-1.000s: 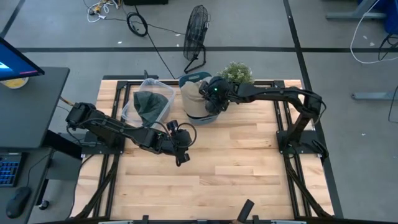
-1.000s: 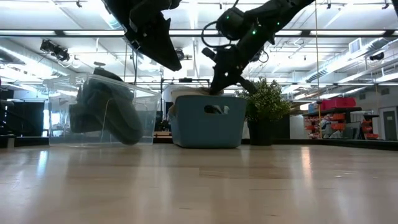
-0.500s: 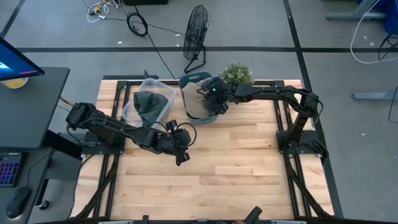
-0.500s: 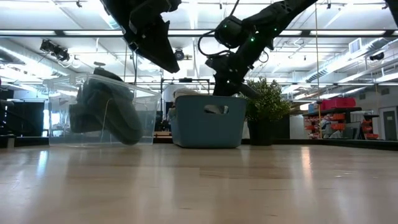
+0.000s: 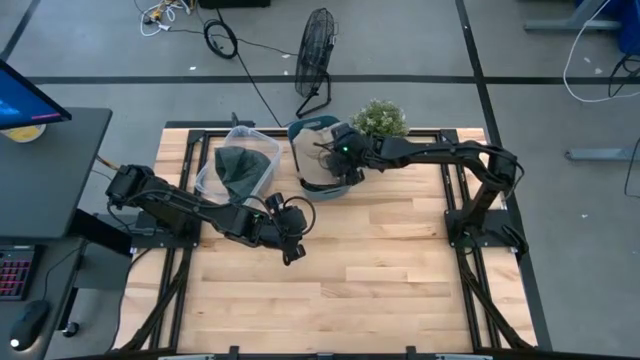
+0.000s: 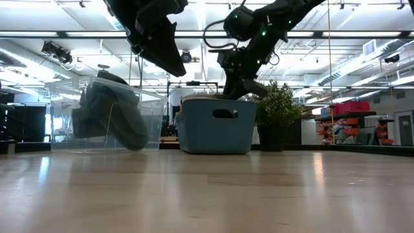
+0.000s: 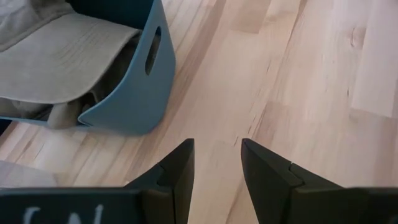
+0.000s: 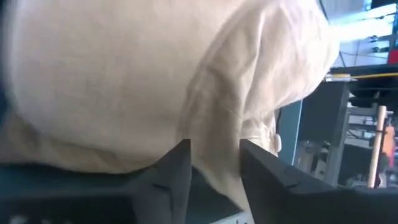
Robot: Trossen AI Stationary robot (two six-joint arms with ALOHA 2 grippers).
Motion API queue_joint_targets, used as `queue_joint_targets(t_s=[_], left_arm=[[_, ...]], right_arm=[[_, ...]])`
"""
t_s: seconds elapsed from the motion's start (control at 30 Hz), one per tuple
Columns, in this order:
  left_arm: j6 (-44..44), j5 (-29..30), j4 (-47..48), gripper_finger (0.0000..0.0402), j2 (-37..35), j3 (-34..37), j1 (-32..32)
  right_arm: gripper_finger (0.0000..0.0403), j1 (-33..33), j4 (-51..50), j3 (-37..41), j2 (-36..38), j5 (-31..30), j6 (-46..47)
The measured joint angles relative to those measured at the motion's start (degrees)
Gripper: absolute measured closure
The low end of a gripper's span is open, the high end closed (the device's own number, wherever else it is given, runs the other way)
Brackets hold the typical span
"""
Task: Pick & Place hat
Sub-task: Put the brown cap into the blue bin
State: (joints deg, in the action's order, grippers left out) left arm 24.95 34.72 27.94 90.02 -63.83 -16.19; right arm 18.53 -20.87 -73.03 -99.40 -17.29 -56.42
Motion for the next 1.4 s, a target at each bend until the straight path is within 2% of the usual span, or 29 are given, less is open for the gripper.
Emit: queue_joint_targets(t_s=[0.13,0.27,0.37,0.47,0.63,0.67,0.73,1.03,1.23,1.4], left_arm=[[0.0,0.0,0.3,0.0266,0.0,0.0,-0.1],[0.0,0.0,0.3,0.0266,0.0,0.0,-0.1],[0.0,0.0,0.1,0.0266,0.0,0.0,-0.1],[0.0,0.0,0.1,0.0266,0.0,0.0,-0.1],[0.0,0.0,0.0,0.0266,0.0,0.0,-0.1],[0.0,0.0,0.0,0.0266,0.0,0.0,-0.1],[0.0,0.0,-0.1,0.0266,0.0,0.0,-0.1],[0.2,0.0,-0.1,0.0266,0.0,0.0,-0.1],[0.0,0.0,-0.3,0.0266,0.0,0.0,0.1],[-1.7,0.0,-0.1,0.0266,-0.5,0.0,0.3]], right_arm=[[0.0244,-2.3,0.7,0.0,1.0,0.0,-0.9],[0.0237,-4.3,8.8,0.0,1.6,-0.2,-2.7],[0.0246,-4.8,18.2,0.0,1.6,0.2,-2.5],[0.0276,-4.4,23.9,0.0,1.6,3.3,-2.4],[0.0380,-2.2,19.4,0.0,0.7,9.9,4.1],[0.0391,-1.8,18.9,-0.1,0.0,10.6,5.2],[0.0391,-1.0,15.5,0.0,-1.1,11.2,6.9],[0.0400,-0.1,14.8,-0.2,-8.0,11.4,8.6],[0.0401,-0.2,7.7,-0.1,-8.8,10.2,10.0],[0.0401,-0.7,9.8,0.1,-7.8,7.3,8.5]])
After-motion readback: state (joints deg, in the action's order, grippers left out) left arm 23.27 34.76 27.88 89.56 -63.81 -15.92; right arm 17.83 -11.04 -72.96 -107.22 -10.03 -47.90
